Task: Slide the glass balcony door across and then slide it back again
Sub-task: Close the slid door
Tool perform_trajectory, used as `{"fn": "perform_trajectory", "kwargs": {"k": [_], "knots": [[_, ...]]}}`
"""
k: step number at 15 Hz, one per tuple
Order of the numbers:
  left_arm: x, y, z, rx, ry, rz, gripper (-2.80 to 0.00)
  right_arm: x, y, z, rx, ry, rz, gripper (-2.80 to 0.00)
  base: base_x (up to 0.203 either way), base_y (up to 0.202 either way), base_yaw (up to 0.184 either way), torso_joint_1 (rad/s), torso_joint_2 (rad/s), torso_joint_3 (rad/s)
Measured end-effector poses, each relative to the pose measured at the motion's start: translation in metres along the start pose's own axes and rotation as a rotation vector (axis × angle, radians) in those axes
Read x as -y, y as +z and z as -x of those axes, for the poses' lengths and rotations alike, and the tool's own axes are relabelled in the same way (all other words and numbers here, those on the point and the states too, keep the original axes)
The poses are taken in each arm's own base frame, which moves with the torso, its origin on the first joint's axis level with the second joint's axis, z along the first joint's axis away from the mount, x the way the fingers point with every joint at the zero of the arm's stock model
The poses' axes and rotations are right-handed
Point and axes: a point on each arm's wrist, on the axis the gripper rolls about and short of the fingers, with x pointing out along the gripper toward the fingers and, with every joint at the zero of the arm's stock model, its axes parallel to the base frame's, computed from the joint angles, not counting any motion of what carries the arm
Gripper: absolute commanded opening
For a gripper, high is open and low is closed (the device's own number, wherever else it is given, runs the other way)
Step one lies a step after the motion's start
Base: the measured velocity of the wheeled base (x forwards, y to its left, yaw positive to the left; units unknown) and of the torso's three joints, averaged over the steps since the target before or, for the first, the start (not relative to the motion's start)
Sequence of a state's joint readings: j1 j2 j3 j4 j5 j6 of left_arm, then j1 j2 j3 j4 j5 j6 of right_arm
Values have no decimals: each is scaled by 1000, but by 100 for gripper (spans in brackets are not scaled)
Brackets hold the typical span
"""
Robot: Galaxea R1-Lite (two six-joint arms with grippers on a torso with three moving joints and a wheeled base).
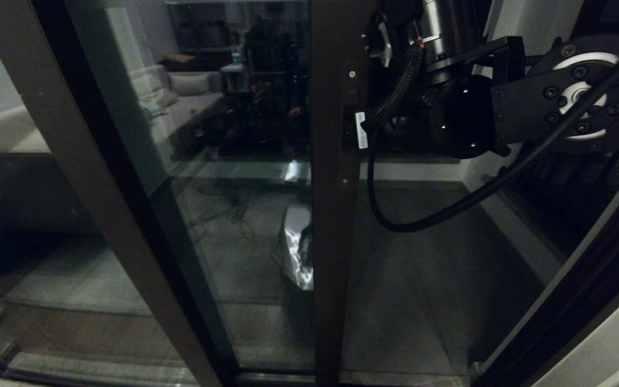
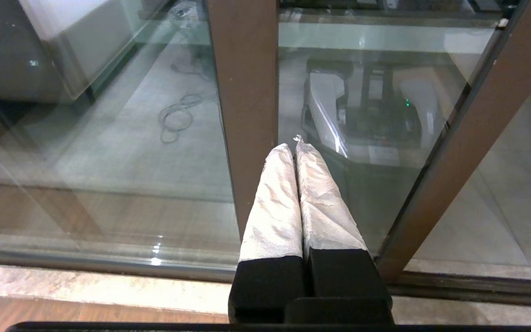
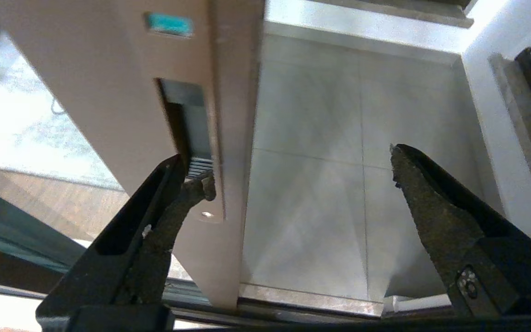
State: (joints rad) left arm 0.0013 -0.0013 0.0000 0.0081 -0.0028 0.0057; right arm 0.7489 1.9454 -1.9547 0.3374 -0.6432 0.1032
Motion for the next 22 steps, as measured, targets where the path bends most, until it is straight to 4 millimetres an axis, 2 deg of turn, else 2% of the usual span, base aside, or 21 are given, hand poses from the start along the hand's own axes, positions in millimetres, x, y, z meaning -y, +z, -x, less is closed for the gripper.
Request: {"fn": "perform_trajectory", "kwargs": {"k": [6, 22], "knots": [[0, 0, 0, 0, 0, 0, -280, -3, -2, -9, 9, -7, 1, 0, 0, 0, 0, 0, 0, 0], [0, 0, 0, 0, 0, 0, -280, 11, -4, -25, 3, -53, -1, 0, 0, 0, 0, 0, 0, 0]]}}
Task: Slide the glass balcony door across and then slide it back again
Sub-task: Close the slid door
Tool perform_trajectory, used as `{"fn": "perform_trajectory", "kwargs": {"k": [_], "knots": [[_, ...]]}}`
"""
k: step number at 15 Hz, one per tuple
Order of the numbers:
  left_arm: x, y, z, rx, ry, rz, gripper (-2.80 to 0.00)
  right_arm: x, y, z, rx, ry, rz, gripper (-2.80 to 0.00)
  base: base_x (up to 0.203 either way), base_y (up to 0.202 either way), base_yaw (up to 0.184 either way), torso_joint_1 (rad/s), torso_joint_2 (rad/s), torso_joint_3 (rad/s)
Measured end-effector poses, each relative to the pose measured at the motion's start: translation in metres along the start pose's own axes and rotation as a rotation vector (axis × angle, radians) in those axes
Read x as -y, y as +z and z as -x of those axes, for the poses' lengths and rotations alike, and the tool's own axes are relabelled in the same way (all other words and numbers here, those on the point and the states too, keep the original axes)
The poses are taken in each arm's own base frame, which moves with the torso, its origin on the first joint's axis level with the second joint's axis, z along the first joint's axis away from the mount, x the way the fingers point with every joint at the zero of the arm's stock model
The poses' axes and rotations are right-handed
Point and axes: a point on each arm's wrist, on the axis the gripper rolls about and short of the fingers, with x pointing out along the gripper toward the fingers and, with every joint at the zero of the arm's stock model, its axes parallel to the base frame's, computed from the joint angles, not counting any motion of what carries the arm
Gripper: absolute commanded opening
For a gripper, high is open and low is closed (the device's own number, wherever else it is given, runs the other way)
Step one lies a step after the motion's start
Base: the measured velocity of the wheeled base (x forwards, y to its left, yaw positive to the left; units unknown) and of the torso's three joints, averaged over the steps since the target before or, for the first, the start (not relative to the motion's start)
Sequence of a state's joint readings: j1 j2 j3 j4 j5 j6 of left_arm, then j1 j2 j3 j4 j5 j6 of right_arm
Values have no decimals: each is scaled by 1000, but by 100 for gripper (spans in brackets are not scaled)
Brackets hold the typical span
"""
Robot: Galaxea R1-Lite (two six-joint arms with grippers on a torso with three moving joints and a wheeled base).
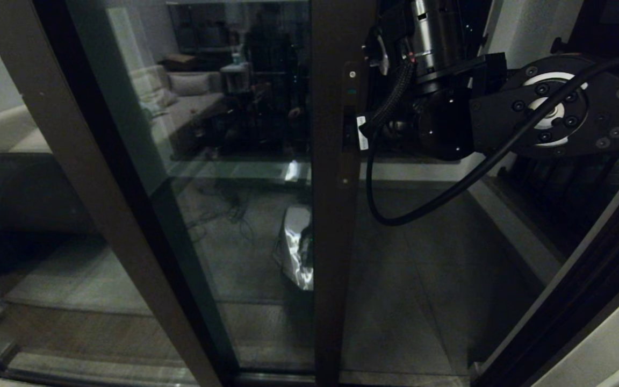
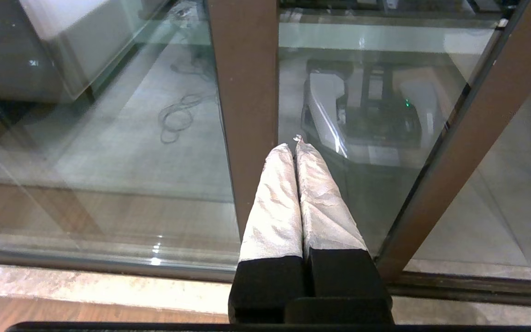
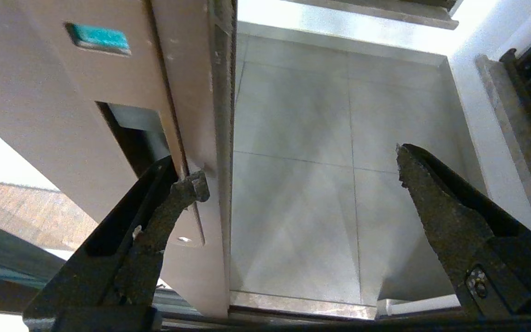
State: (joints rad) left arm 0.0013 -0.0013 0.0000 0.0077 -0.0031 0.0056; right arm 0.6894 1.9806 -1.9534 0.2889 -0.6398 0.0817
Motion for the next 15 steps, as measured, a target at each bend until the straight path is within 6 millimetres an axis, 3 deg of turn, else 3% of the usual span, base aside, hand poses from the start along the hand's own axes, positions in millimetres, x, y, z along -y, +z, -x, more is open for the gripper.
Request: {"fn": "perform_trajectory", "kwargs": {"k": [15], "knots": [[0, 0, 0, 0, 0, 1, -280, 17, 1, -2, -7, -35, -7, 0, 0, 0, 0, 0, 0, 0]]}}
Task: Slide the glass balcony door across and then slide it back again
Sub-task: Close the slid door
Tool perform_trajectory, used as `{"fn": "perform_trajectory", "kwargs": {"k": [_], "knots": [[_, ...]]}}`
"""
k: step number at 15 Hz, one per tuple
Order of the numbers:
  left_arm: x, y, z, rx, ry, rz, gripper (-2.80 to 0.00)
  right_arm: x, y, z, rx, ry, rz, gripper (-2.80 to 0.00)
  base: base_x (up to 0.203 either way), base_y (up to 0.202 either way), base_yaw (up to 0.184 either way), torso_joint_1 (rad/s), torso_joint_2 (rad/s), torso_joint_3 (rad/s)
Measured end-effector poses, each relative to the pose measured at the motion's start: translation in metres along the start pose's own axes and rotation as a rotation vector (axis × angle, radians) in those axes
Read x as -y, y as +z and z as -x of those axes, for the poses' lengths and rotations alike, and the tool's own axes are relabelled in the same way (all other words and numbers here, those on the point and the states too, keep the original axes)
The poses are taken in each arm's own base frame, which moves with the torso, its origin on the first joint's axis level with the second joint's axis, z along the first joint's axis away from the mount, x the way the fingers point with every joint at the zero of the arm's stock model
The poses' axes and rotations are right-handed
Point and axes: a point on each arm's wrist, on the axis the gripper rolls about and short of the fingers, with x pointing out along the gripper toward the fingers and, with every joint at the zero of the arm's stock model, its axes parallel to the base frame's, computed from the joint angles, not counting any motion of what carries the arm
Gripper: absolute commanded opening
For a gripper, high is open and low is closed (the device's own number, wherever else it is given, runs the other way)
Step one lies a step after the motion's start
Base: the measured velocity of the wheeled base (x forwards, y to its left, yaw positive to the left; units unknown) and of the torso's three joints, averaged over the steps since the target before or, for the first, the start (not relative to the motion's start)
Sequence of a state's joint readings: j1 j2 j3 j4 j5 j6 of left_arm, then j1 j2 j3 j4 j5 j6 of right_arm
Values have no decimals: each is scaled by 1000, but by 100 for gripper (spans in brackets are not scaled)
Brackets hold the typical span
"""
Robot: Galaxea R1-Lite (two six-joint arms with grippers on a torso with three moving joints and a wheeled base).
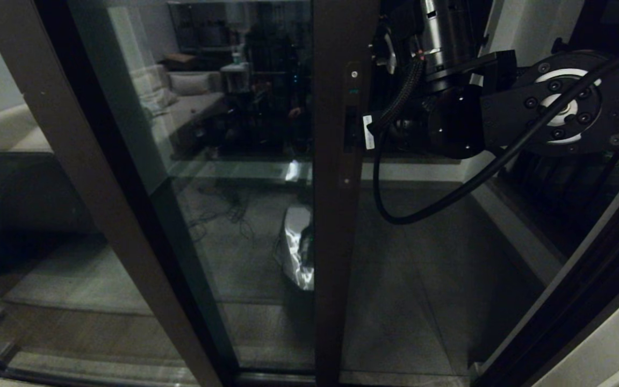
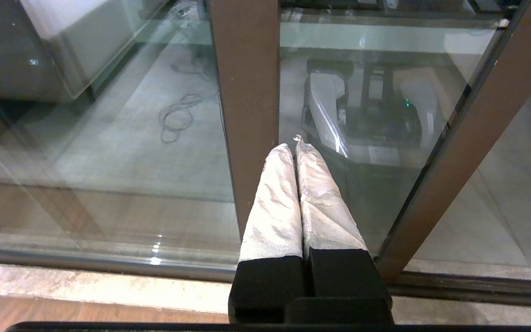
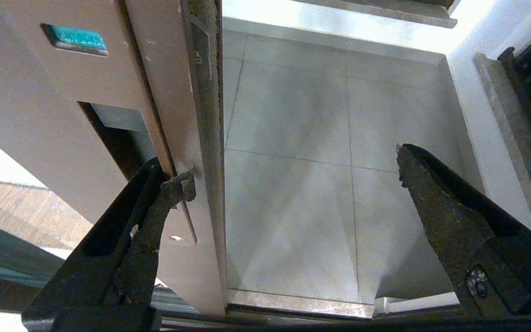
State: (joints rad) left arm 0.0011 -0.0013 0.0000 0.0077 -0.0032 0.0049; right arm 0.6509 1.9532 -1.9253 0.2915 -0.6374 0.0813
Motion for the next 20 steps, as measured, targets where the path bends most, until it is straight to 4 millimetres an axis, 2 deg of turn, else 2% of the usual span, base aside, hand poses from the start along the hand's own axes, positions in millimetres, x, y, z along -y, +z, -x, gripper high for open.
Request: {"fn": "perform_trajectory", "kwargs": {"k": [20], "knots": [[0, 0, 0, 0, 0, 0, -280, 12, -2, -7, -14, -35, 1, 0, 0, 0, 0, 0, 0, 0]]}}
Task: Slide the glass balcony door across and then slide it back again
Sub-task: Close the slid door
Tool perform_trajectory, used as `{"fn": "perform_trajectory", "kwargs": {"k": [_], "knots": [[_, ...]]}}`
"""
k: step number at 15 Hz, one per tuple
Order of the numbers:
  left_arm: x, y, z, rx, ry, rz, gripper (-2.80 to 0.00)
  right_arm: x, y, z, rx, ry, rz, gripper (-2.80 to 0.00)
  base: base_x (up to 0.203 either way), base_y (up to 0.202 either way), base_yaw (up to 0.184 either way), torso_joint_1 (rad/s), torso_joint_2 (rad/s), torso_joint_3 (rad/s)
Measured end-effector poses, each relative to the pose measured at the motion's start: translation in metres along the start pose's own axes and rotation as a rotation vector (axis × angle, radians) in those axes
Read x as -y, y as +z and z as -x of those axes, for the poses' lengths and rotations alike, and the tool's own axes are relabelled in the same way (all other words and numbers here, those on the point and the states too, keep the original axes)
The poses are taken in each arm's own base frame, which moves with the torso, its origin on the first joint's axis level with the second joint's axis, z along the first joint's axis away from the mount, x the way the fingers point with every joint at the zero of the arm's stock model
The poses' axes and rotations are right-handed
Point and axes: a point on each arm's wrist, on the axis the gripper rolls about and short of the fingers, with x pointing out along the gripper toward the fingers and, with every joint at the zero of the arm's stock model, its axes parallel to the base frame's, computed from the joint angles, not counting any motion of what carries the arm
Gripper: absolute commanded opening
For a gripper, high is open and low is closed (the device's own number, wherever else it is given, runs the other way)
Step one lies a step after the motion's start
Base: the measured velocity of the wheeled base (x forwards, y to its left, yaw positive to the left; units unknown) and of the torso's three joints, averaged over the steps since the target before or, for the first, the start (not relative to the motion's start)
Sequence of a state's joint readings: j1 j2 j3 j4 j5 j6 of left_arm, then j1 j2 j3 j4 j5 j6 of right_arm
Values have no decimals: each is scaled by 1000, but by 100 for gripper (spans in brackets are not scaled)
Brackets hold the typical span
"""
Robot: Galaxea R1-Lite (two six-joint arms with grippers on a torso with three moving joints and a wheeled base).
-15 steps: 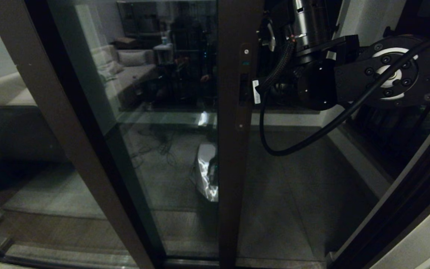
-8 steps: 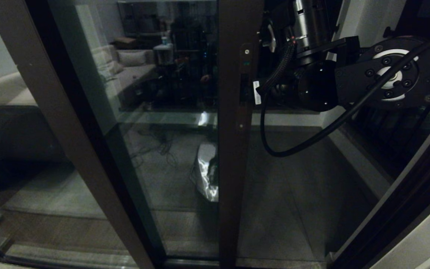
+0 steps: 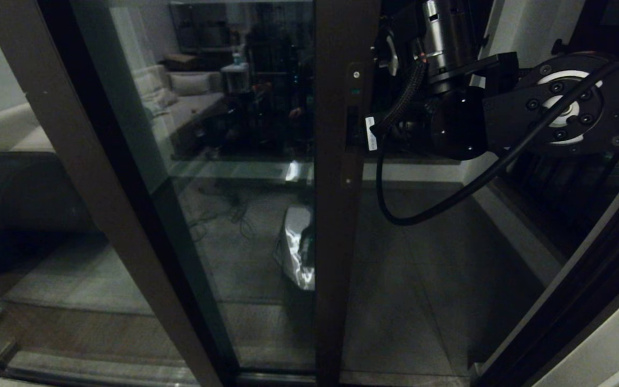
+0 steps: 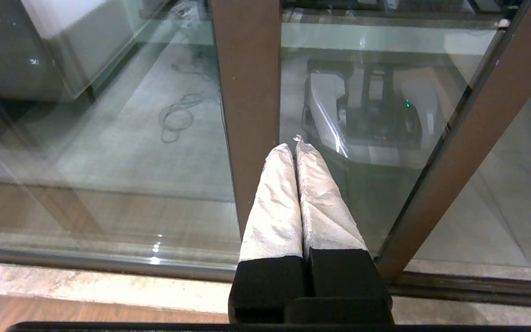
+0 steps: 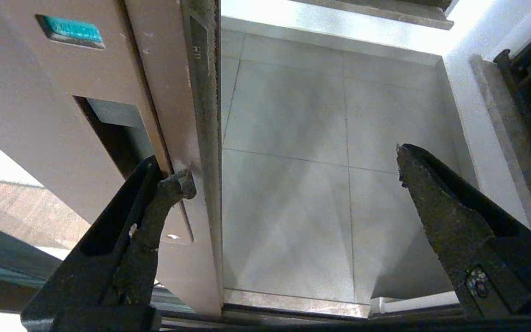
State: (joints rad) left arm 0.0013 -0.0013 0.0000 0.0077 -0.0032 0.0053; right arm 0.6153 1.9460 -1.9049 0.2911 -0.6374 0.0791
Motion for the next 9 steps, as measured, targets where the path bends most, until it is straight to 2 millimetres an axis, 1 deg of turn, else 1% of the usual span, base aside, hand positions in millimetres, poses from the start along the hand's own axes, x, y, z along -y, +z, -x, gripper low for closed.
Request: {"fn": "perform_trajectory", "kwargs": {"k": [9], "knots": [[0, 0, 0, 0, 0, 0, -280, 7, -1, -1, -5, -19, -1, 0, 0, 0, 0, 0, 0, 0]]}}
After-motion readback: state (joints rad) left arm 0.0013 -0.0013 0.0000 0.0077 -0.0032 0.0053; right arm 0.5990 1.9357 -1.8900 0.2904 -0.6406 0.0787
